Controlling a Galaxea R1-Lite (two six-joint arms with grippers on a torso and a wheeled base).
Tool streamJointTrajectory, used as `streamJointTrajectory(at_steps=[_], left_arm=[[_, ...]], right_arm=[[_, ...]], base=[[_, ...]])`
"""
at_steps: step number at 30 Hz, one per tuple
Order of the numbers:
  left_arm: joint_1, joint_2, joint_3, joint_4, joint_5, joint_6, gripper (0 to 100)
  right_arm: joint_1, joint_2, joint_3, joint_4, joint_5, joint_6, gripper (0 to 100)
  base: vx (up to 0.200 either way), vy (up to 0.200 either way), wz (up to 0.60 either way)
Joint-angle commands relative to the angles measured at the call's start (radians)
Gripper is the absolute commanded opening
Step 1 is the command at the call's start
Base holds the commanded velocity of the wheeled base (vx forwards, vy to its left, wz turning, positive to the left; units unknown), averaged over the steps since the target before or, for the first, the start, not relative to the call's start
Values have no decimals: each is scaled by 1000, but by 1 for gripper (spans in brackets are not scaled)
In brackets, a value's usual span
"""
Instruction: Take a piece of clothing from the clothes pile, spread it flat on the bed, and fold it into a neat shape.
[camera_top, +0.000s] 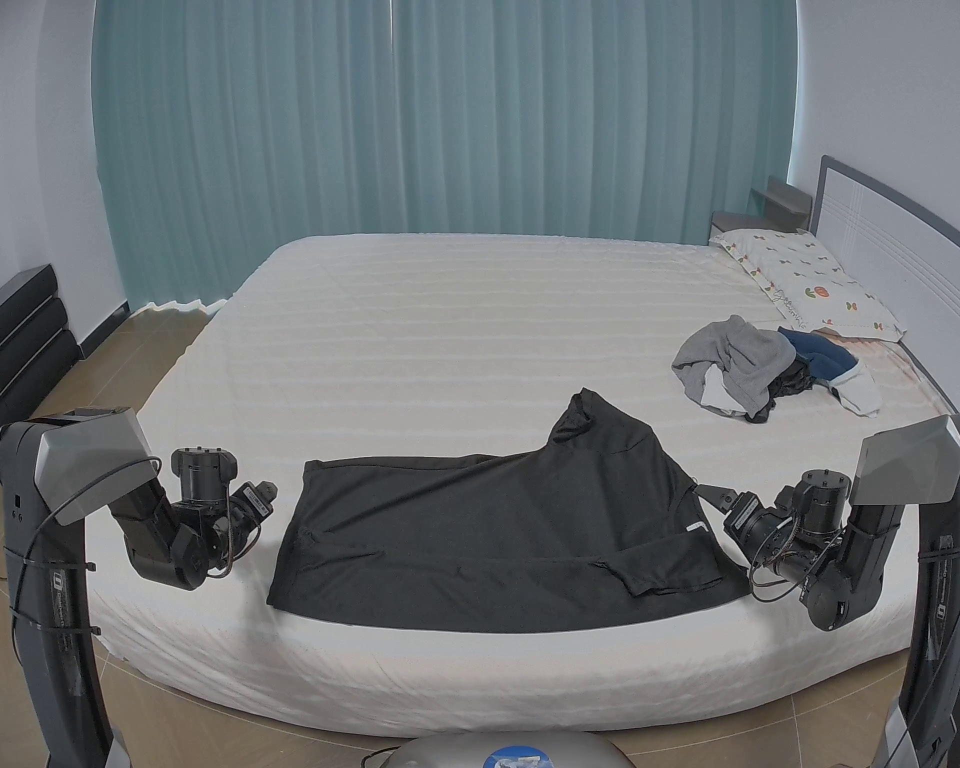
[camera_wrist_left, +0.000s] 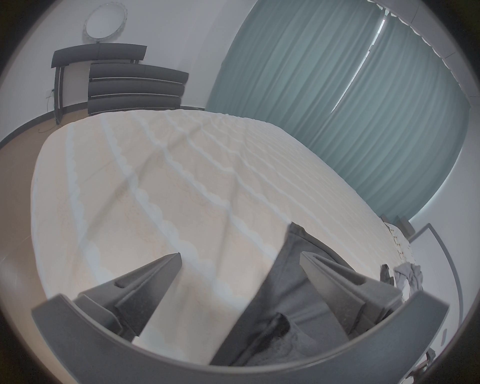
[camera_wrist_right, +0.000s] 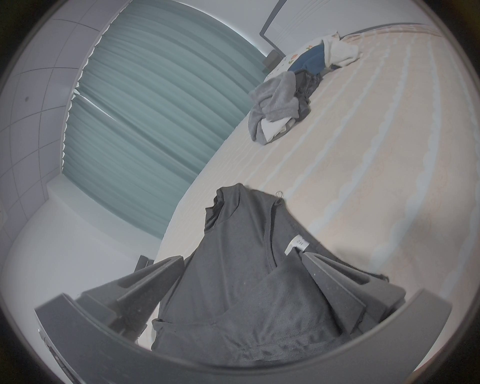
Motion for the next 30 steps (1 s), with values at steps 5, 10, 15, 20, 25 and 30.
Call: streamJointTrajectory(at_steps=[5,10,15,20,25,30], left_arm=[[-1,-2,-5,0,-2,0,100],[-8,-1,-22,0,-5,-3,100],[-11,1,-30,0,-5,-3,100],[-15,7,-69,2,-5,-13,100],[-27,11,-94,11,-5,-33,100],[-47,14,-129,17,-30,-33,100]], right_arm=[[5,-1,-3,-1,-3,0,100],[5,-1,4,-4,-6,0,100],[3,-1,10,-8,-6,0,100],[3,1,10,-8,-4,0,100],[3,2,10,-7,-4,0,100],[1,11,10,-7,-4,0,100]], base=[[200,0,0],[160,0,0],[0,0,0],[0,0,0],[0,0,0],[0,0,0]])
